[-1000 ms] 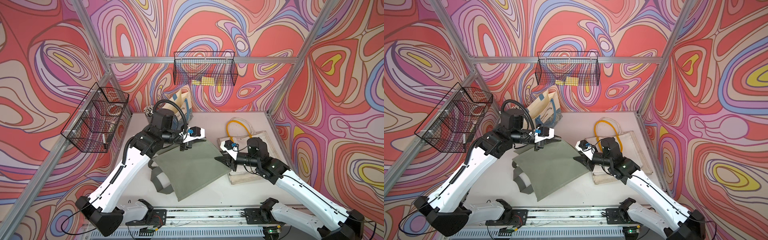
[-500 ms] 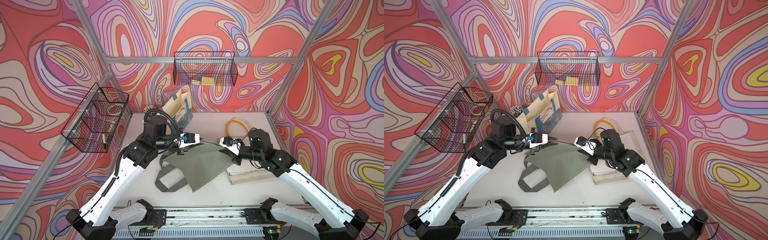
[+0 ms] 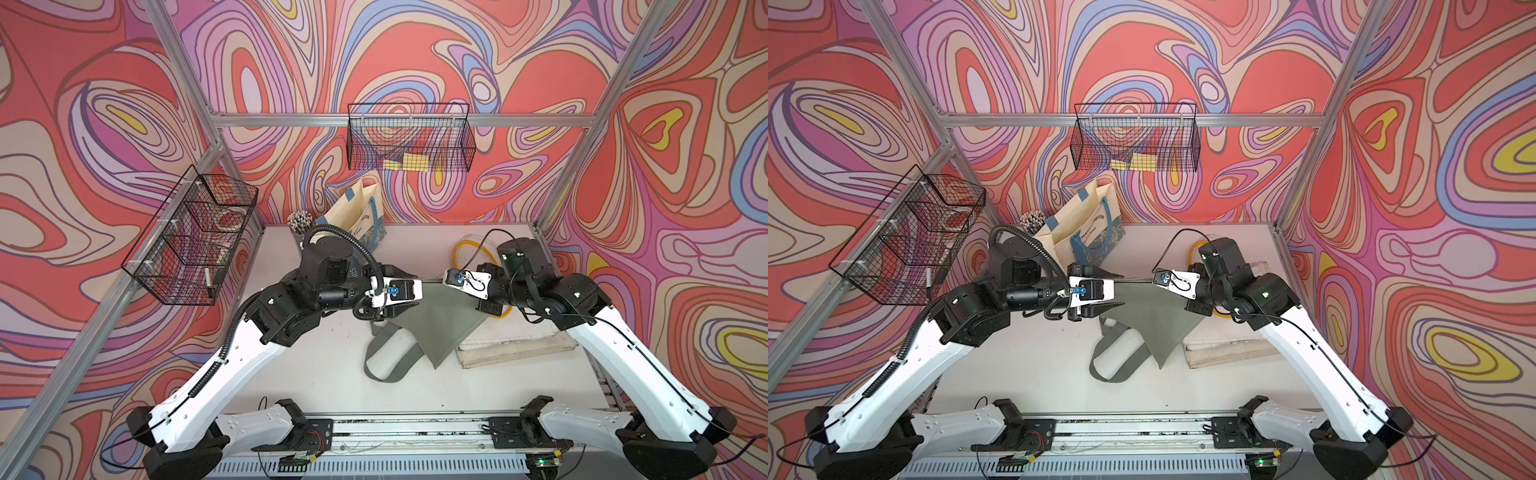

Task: Put away the canvas bag
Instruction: Press the canvas bag.

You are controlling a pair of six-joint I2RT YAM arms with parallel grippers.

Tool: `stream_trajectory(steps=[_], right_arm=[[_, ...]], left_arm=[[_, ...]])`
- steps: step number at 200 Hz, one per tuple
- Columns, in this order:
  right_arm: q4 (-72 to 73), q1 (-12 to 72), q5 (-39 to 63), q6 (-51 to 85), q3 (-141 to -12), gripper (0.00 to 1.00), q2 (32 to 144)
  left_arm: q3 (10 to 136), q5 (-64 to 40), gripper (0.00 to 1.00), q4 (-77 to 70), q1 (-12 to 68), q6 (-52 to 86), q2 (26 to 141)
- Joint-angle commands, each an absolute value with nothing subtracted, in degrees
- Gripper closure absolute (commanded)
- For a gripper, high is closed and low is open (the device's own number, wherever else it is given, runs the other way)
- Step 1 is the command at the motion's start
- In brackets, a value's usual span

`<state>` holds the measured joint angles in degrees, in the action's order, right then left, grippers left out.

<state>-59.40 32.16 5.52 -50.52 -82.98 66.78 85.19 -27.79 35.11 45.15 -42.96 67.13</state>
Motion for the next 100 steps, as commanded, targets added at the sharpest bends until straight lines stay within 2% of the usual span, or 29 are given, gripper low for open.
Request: stream_trajectory(steps=[1,76,90,100], right_arm=[[-59.51,31.90,4.08,-54.00,-85.38,1.00,66.45],[-57.82,31.95,2.85,-57.01,-85.34,0.98,66.62],[-57.12,31.99,3.24,-57.03,-85.30,0.98,66.53],[-56.13,31.99,3.62,-56.80,-84.85,0.97,66.21]], left_arm=[[86.87,-21.62,0.47,36.25,46.81,-39.14,70.04],[92.15,-10.70,0.47,36.98,51.19,-34.87,78.36],[92.21,-9.16,0.49,37.30,51.18,-33.59,79.16],[92.05,-7.05,0.56,37.37,51.23,-32.82,79.68]])
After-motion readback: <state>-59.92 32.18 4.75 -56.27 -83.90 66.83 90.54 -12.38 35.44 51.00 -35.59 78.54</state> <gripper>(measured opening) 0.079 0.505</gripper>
